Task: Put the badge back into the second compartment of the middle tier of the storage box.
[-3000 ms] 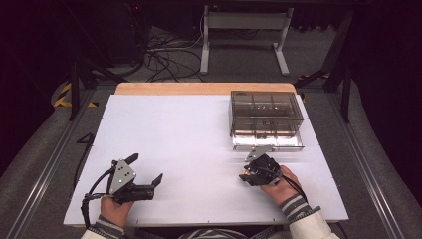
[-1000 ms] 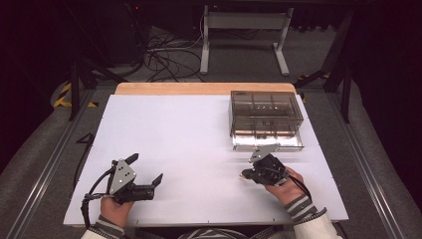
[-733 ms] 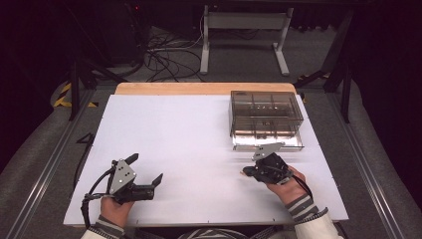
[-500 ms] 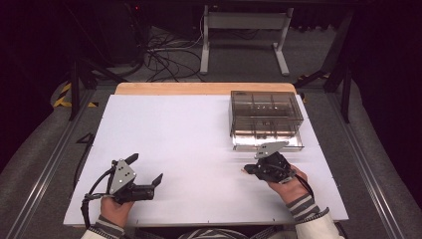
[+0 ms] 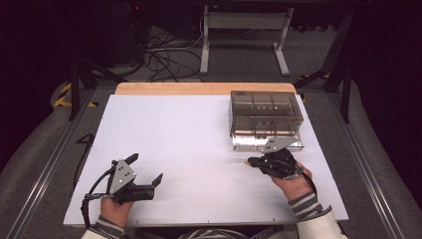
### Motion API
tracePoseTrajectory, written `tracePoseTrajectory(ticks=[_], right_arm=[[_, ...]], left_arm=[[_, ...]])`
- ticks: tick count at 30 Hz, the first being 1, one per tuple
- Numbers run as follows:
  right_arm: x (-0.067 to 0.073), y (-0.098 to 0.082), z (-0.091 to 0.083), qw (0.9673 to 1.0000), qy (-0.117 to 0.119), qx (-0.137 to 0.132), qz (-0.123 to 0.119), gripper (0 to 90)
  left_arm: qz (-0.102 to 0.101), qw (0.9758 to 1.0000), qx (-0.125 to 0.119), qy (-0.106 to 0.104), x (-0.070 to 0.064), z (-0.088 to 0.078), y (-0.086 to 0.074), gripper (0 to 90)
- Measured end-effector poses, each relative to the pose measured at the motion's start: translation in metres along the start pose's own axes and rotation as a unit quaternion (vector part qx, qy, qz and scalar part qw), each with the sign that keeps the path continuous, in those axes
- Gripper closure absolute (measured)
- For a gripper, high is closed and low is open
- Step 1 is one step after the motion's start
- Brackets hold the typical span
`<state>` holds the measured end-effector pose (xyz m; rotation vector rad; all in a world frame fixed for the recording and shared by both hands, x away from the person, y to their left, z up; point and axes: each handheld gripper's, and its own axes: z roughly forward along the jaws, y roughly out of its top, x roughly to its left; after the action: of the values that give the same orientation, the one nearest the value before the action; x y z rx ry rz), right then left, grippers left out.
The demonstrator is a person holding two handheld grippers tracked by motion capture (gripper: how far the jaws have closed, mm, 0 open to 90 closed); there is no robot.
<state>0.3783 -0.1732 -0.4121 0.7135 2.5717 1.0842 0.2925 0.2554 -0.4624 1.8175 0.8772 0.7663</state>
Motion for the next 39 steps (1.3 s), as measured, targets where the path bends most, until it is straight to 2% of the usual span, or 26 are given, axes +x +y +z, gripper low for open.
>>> tracePoseTrajectory(ticks=[7, 21, 39], right_arm=[[-0.008, 0.004, -0.007, 0.9999, -0.009, -0.013, 0.006, 88.3], [-0.025, 0.015, -0.016, 0.9994, -0.025, -0.022, 0.011, 88.4], [-0.052, 0.021, -0.022, 0.9973, -0.050, -0.033, 0.044, 88.4]], left_arm=[[0.000, 1.0000, 0.000, 0.000, 0.000, 0.000, 0.000, 2.6], [0.000, 1.0000, 0.000, 0.000, 0.000, 0.000, 0.000, 2.6], [-0.001, 1.0000, 0.002, 0.000, 0.001, 0.001, 0.000, 2.6]])
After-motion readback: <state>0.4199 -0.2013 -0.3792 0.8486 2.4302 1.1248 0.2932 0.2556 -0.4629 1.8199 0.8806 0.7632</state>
